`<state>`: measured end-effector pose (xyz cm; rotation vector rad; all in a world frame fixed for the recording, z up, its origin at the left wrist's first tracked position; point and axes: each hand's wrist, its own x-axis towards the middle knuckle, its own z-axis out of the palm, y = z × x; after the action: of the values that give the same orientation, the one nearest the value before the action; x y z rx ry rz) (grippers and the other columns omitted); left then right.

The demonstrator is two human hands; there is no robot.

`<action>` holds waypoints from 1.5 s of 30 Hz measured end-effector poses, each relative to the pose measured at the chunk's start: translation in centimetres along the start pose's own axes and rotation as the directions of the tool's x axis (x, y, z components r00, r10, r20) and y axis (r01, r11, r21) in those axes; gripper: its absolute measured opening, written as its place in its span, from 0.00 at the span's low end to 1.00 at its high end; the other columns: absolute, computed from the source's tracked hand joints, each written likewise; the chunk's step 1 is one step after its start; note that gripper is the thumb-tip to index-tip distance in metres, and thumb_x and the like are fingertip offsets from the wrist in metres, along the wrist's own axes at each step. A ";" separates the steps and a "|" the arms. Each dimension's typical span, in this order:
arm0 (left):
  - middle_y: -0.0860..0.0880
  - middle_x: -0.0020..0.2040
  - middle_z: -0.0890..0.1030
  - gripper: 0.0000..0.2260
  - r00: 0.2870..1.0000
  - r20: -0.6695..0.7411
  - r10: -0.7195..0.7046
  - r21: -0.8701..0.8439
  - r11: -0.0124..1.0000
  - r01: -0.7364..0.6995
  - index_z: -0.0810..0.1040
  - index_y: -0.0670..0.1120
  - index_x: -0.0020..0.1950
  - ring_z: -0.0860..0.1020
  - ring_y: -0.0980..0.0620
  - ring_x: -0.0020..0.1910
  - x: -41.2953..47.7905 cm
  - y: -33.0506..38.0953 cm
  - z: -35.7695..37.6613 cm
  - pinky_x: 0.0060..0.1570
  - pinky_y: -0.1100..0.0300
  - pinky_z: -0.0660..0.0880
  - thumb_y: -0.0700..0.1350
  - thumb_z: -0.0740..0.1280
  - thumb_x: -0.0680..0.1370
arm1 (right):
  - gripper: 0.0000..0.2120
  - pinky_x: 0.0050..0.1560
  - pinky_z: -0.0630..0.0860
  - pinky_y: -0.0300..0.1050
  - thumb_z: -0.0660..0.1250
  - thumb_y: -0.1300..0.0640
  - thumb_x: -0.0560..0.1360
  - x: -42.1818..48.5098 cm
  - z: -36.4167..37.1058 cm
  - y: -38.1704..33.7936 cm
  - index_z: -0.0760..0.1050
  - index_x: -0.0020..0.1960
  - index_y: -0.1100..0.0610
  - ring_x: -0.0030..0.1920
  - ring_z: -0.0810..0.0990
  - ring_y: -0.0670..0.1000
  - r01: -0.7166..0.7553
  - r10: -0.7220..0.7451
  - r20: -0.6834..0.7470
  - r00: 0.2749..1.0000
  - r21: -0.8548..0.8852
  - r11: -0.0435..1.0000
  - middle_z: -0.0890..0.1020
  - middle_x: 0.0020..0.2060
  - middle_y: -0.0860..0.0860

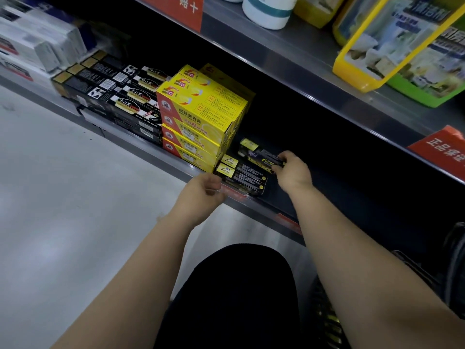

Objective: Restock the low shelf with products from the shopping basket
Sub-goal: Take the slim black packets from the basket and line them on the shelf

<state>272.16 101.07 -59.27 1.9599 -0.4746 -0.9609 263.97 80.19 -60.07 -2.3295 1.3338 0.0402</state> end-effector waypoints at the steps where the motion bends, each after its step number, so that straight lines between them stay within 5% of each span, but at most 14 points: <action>1: 0.48 0.55 0.79 0.16 1.000 -0.003 -0.004 -0.006 1.000 0.004 0.74 0.46 0.62 0.77 0.52 0.50 -0.1 -0.2 -0.1 0.47 0.61 0.71 0.41 0.68 0.75 | 0.16 0.49 0.71 0.44 0.62 0.59 0.78 0.3 0.8 -0.1 0.69 0.66 0.56 0.56 0.77 0.58 0.002 -0.001 0.030 1.000 -0.030 1.000 0.78 0.57 0.58; 6: 0.49 0.53 0.79 0.11 1.000 -0.021 0.003 -0.003 1.000 -0.003 0.75 0.47 0.58 0.79 0.50 0.51 -0.3 -0.7 -0.7 0.45 0.62 0.72 0.41 0.67 0.76 | 0.23 0.58 0.70 0.47 0.53 0.65 0.78 1.4 2.8 -1.0 0.65 0.71 0.53 0.62 0.73 0.60 0.057 0.010 0.274 0.962 -0.236 0.970 0.69 0.65 0.59; 10: 0.50 0.51 0.79 0.12 0.999 -0.016 0.030 -0.015 0.999 -0.030 0.75 0.47 0.59 0.79 0.52 0.49 -0.3 -0.1 -0.4 0.40 0.70 0.71 0.40 0.67 0.76 | 0.34 0.64 0.68 0.50 0.56 0.71 0.75 1.1 2.3 -2.1 0.54 0.76 0.50 0.68 0.67 0.60 0.108 0.032 0.389 0.921 -0.333 0.937 0.61 0.72 0.57; 13: 0.51 0.49 0.79 0.09 0.998 0.002 0.065 -0.064 0.996 -0.065 0.75 0.48 0.54 0.78 0.55 0.44 -0.2 1.2 0.7 0.38 0.71 0.72 0.39 0.67 0.76 | 0.31 0.64 0.67 0.47 0.60 0.65 0.77 0.6 -0.6 -2.4 0.54 0.76 0.51 0.69 0.67 0.58 0.163 -0.019 0.410 0.912 -0.320 0.933 0.61 0.73 0.55; 16: 0.48 0.49 0.79 0.10 0.989 0.048 0.138 -0.099 0.986 -0.132 0.75 0.48 0.53 0.78 0.53 0.45 -0.5 3.7 2.7 0.41 0.72 0.74 0.37 0.68 0.75 | 0.23 0.60 0.69 0.43 0.65 0.57 0.77 -1.3 -5.8 -1.8 0.66 0.70 0.54 0.62 0.73 0.54 0.236 -0.115 0.423 0.899 -0.248 0.939 0.71 0.66 0.54; 20: 0.53 0.47 0.79 0.11 0.932 0.172 0.318 -0.104 0.947 -0.304 0.75 0.55 0.48 0.79 0.52 0.48 -2.3 8.5 6.8 0.54 0.58 0.76 0.40 0.70 0.73 | 0.14 0.55 0.75 0.42 0.69 0.58 0.74 -6.9 -13.1 2.2 0.75 0.58 0.52 0.49 0.79 0.49 0.207 -0.201 0.346 0.916 0.020 0.978 0.79 0.52 0.51; 23: 0.58 0.46 0.80 0.11 0.844 0.280 0.458 -0.056 0.885 -0.462 0.74 0.61 0.45 0.78 0.58 0.48 -4.5 11.9 10.1 0.51 0.65 0.75 0.44 0.71 0.73 | 0.09 0.53 0.77 0.42 0.69 0.61 0.73 -12.0 -17.7 6.3 0.77 0.51 0.52 0.47 0.81 0.49 0.173 -0.216 0.210 0.954 0.202 0.964 0.82 0.47 0.51; 31: 0.58 0.49 0.80 0.08 0.581 0.500 0.642 -0.030 0.683 -0.730 0.80 0.53 0.51 0.76 0.64 0.49 -11.3 18.3 21.7 0.49 0.74 0.69 0.45 0.69 0.73 | 0.11 0.39 0.72 0.29 0.68 0.65 0.73 -22.3 -22.6 21.4 0.76 0.43 0.48 0.36 0.78 0.42 -0.030 0.061 -0.079 0.995 0.346 0.938 0.81 0.38 0.49; 36: 0.55 0.56 0.78 0.10 0.446 0.753 0.483 0.170 0.513 -0.841 0.78 0.52 0.57 0.75 0.57 0.55 -14.8 18.6 29.3 0.55 0.59 0.72 0.48 0.65 0.76 | 0.05 0.46 0.74 0.41 0.67 0.63 0.74 -25.7 -20.6 33.1 0.76 0.44 0.53 0.43 0.80 0.50 -0.301 0.329 -0.016 0.944 0.361 0.882 0.81 0.38 0.49; 40: 0.55 0.54 0.79 0.08 0.477 0.795 0.374 0.267 0.491 -0.829 0.78 0.51 0.55 0.76 0.57 0.54 -16.3 17.4 33.6 0.54 0.58 0.73 0.47 0.65 0.77 | 0.05 0.50 0.74 0.43 0.67 0.59 0.75 -26.9 -18.4 40.2 0.78 0.50 0.55 0.51 0.80 0.52 -0.451 0.434 0.126 0.892 0.186 0.873 0.82 0.47 0.52; 45: 0.60 0.46 0.79 0.06 0.557 0.774 0.300 0.334 0.554 -0.763 0.78 0.54 0.52 0.76 0.59 0.49 -16.2 15.4 36.6 0.51 0.58 0.74 0.46 0.65 0.77 | 0.26 0.62 0.71 0.50 0.67 0.56 0.75 -26.7 -16.6 45.5 0.64 0.70 0.55 0.65 0.69 0.60 -0.531 0.527 0.187 0.829 -0.032 0.847 0.66 0.67 0.58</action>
<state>234.13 83.17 -50.75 1.7189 -1.9924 -1.0728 209.02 75.72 -55.46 -1.8097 1.8223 0.4083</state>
